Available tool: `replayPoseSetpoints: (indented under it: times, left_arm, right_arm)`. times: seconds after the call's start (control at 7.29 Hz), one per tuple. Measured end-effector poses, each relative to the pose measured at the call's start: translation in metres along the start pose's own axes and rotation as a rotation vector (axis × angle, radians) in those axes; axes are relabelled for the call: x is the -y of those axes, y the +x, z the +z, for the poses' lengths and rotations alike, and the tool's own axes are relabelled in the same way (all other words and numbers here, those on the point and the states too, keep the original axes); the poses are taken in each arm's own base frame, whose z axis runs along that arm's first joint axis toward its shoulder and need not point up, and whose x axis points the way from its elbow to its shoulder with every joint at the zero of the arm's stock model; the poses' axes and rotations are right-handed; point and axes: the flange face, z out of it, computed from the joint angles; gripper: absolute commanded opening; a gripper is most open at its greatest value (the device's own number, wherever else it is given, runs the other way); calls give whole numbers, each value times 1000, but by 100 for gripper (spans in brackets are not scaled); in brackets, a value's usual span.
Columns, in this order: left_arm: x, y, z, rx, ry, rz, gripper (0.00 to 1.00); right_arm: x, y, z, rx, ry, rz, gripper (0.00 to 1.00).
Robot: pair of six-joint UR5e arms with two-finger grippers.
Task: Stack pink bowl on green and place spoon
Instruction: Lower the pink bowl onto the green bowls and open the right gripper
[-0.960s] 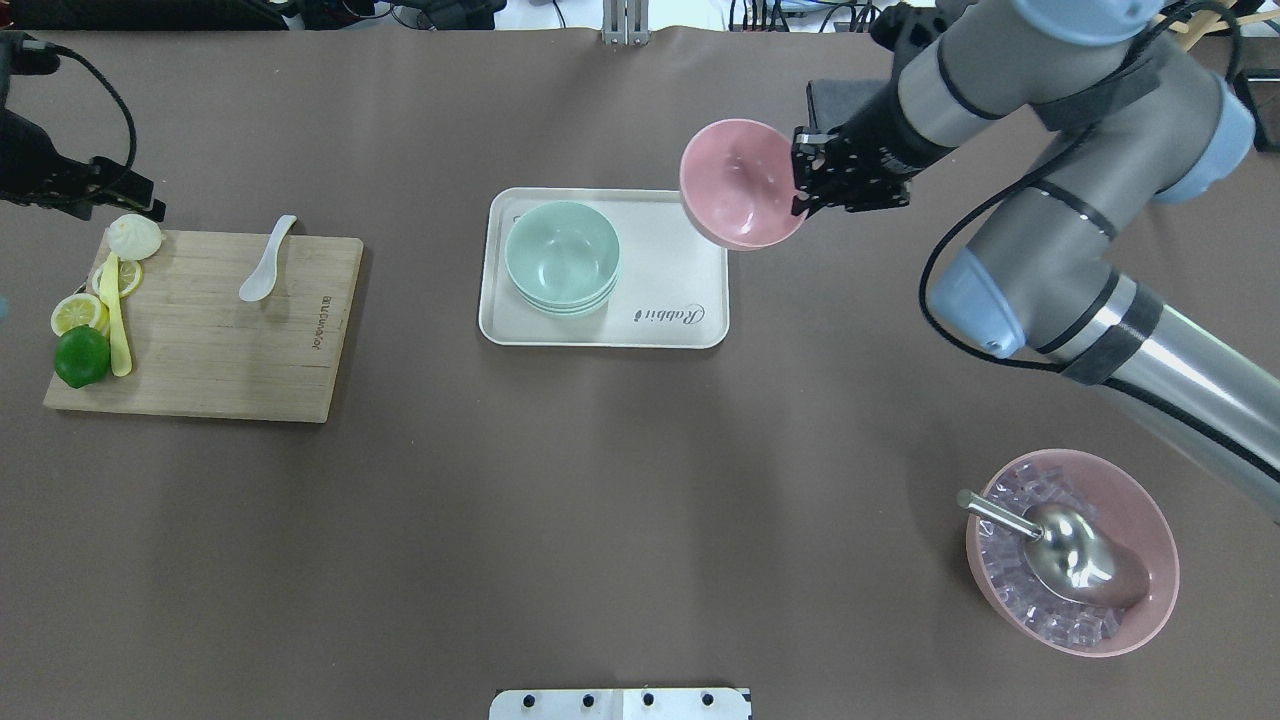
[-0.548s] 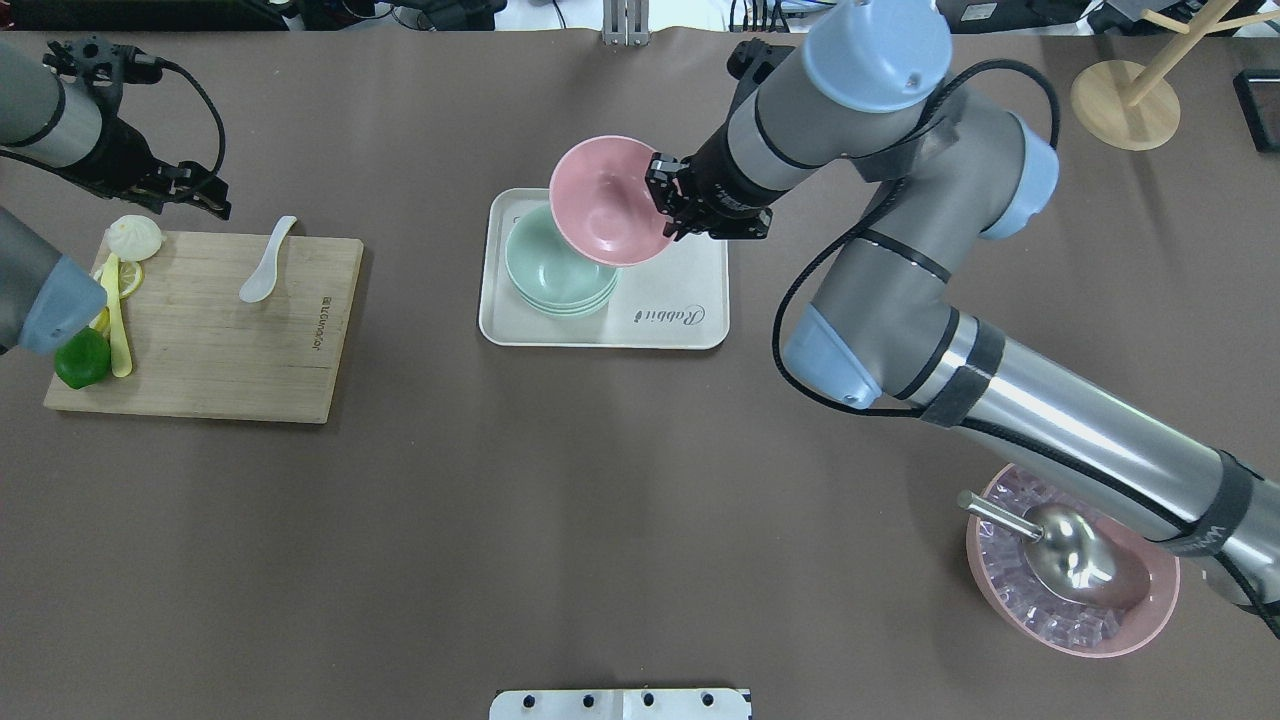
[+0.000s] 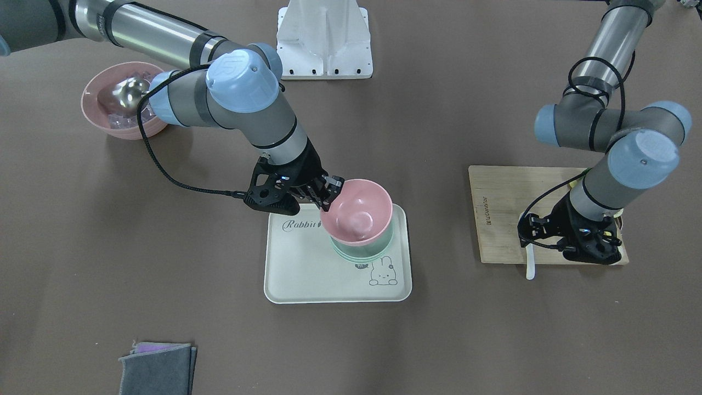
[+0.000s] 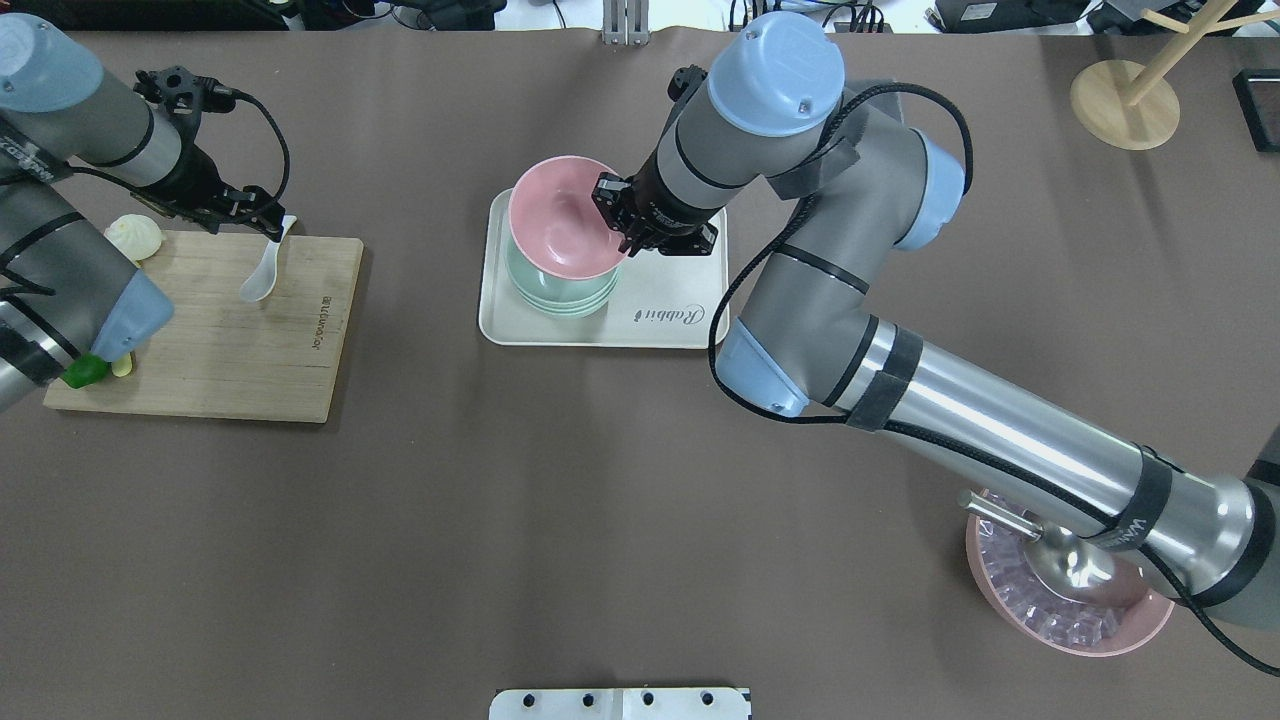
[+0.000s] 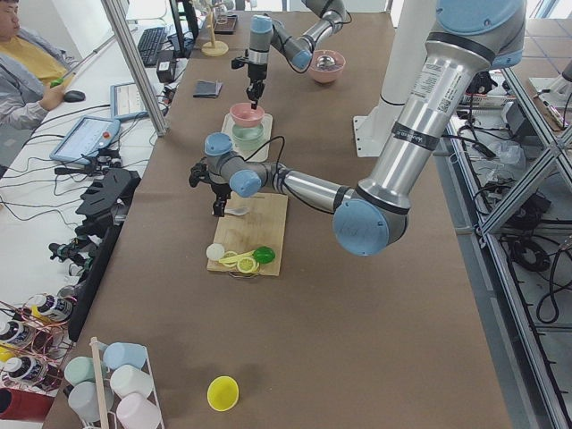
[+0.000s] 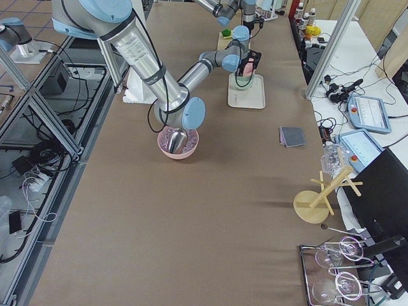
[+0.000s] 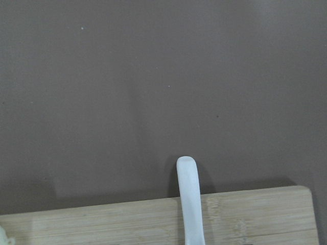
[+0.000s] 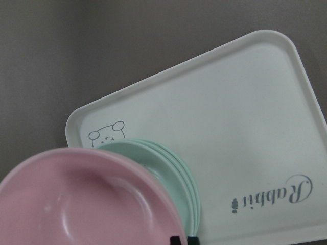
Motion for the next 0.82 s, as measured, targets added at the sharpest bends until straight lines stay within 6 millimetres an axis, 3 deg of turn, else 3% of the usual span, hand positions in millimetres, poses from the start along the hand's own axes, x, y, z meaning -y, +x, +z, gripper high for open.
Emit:
replayPoseSetpoints:
  times: [0.14, 0.27, 0.41, 0.55, 0.69, 0.82]
  left_arm:
    - [1, 4, 7, 3, -11, 0, 81]
    - [1, 4, 12, 7, -19, -2, 74]
    - [1, 3, 16, 10, -25, -5, 55]
    - [1, 3, 17, 12, -29, -9, 21]
    - [1, 3, 18, 12, -31, -11, 5]
    - [0, 3, 19, 11, -33, -12, 0]
  right_arm:
    - [1, -8, 8, -10, -3, 13, 0]
    - [0, -13, 15, -18, -6, 18, 0]
    - [-2, -15, 20, -24, -8, 18, 0]
    - [-3, -16, 23, -26, -9, 17, 78]
    - [-3, -17, 23, -25, -8, 16, 100]
    - [-4, -18, 21, -21, -8, 13, 100]
